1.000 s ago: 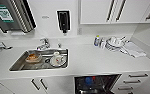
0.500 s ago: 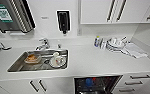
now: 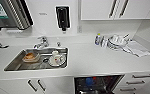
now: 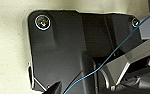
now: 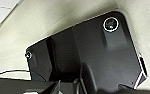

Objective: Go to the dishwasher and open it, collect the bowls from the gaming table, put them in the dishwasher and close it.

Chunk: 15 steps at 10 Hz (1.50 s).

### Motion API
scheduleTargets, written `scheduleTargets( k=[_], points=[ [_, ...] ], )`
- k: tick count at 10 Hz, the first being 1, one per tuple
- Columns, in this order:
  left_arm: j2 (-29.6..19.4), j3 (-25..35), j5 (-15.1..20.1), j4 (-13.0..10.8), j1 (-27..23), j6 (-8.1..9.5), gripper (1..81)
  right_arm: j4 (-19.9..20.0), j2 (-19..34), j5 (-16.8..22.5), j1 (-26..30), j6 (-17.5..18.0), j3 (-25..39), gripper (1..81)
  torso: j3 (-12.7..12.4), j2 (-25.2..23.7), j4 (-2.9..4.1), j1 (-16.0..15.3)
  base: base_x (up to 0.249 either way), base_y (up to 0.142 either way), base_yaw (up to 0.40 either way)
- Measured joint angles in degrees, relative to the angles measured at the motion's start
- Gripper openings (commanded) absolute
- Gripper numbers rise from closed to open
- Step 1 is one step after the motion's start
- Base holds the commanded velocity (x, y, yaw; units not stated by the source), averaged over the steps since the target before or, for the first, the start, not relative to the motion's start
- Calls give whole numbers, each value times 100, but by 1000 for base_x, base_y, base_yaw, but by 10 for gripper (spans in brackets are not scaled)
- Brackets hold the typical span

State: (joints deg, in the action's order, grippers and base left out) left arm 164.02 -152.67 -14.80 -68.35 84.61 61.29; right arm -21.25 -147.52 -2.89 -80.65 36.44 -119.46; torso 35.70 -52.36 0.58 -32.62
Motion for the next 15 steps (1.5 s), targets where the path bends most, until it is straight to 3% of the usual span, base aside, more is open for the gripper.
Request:
scheduleTargets(
  k=[7, 10, 12, 15],
  points=[
    [0, -16, 15, 0, 88, 0, 811, 15, -761, 66, 361, 63, -872, 811, 0, -1390, 0, -874, 0, 0, 0],
    [28, -27, 41, -2, 99, 0, 811, 105, -769, -69, 784, 330, -918, 811, 0, -1543, 0, -975, 0, 0, 0],
    [28, -27, 50, -2, 100, 0, 811, 179, -690, -143, 959, 557, -828, 811, 0, -1528, 0, -966, 0, 0, 0],
    [59, -38, 69, -4, 96, 0, 811, 238, -39, -144, 1092, 879, 72, 811, 0, -1530, 0, -966, 0, 0, 0]
  ],
)
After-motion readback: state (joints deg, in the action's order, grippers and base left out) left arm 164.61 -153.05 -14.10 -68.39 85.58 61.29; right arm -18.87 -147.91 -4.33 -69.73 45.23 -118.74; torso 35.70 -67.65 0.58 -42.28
